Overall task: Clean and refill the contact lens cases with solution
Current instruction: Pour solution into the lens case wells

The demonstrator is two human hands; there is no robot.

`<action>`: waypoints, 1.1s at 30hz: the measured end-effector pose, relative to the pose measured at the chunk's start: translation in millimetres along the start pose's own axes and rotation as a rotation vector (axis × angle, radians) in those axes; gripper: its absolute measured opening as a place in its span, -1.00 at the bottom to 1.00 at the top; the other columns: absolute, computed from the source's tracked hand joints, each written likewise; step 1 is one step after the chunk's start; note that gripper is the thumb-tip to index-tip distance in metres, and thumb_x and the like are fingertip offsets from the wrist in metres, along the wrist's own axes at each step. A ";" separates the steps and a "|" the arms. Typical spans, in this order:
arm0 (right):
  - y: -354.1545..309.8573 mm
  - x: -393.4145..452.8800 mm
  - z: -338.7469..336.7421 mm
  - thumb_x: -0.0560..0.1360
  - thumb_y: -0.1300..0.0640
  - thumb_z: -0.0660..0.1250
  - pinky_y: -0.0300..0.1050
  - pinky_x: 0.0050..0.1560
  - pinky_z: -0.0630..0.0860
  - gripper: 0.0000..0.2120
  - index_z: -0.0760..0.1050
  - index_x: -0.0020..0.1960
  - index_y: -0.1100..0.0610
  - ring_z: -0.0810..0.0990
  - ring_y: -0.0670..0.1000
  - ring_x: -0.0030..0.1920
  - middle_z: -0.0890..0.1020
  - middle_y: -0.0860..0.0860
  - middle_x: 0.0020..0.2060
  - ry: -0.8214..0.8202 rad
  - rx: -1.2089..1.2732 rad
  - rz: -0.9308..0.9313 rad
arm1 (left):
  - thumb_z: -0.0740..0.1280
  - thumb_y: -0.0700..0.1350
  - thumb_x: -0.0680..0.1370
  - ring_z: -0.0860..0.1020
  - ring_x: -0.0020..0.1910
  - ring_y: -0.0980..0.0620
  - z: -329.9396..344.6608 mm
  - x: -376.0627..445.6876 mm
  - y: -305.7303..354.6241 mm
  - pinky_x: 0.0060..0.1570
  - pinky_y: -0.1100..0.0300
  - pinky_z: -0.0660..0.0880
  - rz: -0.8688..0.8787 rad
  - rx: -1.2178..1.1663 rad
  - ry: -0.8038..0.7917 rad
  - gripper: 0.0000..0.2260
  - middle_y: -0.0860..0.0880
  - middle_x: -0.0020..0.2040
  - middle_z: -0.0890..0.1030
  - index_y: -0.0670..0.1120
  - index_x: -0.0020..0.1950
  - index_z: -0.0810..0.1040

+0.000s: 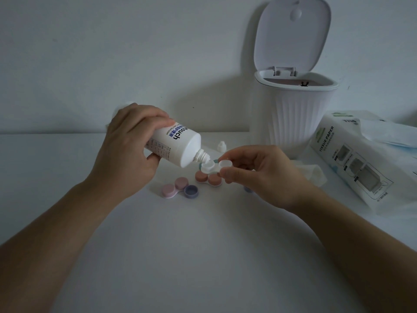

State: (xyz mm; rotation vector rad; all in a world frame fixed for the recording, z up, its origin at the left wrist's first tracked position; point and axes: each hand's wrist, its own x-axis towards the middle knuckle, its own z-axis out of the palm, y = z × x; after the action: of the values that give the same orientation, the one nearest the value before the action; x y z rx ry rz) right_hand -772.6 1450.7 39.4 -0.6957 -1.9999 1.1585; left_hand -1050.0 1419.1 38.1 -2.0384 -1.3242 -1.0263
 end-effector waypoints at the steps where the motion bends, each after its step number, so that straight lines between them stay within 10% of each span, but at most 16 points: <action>1: 0.5 0.2 0.6 0.51 0.26 0.46 -0.51 -0.33 0.44 -0.91 0.69 -0.03 0.12 0.63 -0.23 -0.37 0.71 -0.17 -0.33 -0.001 0.008 0.001 | 0.51 -0.48 0.25 0.49 0.23 -0.20 -0.1 0.0 -0.2 0.37 0.03 0.32 0.002 0.000 0.002 -0.43 -0.10 0.22 0.58 -0.17 0.22 0.59; 33: 5.0 1.6 0.4 0.52 0.26 0.45 -0.46 -0.33 0.46 -0.92 0.68 0.01 0.18 0.67 -0.19 -0.31 0.73 -0.07 -0.31 0.059 0.058 0.043 | 0.55 -0.44 0.28 0.46 0.26 -0.20 -1.2 -1.1 2.9 0.31 0.12 0.32 -0.094 -0.025 -0.023 -0.43 -0.11 0.25 0.57 -0.19 0.26 0.56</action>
State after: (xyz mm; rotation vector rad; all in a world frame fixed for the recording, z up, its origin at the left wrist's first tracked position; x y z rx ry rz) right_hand -773.4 1454.0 35.3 -0.7386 -1.9035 1.2025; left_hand -1048.0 1416.5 38.0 -2.0290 -1.4376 -1.0680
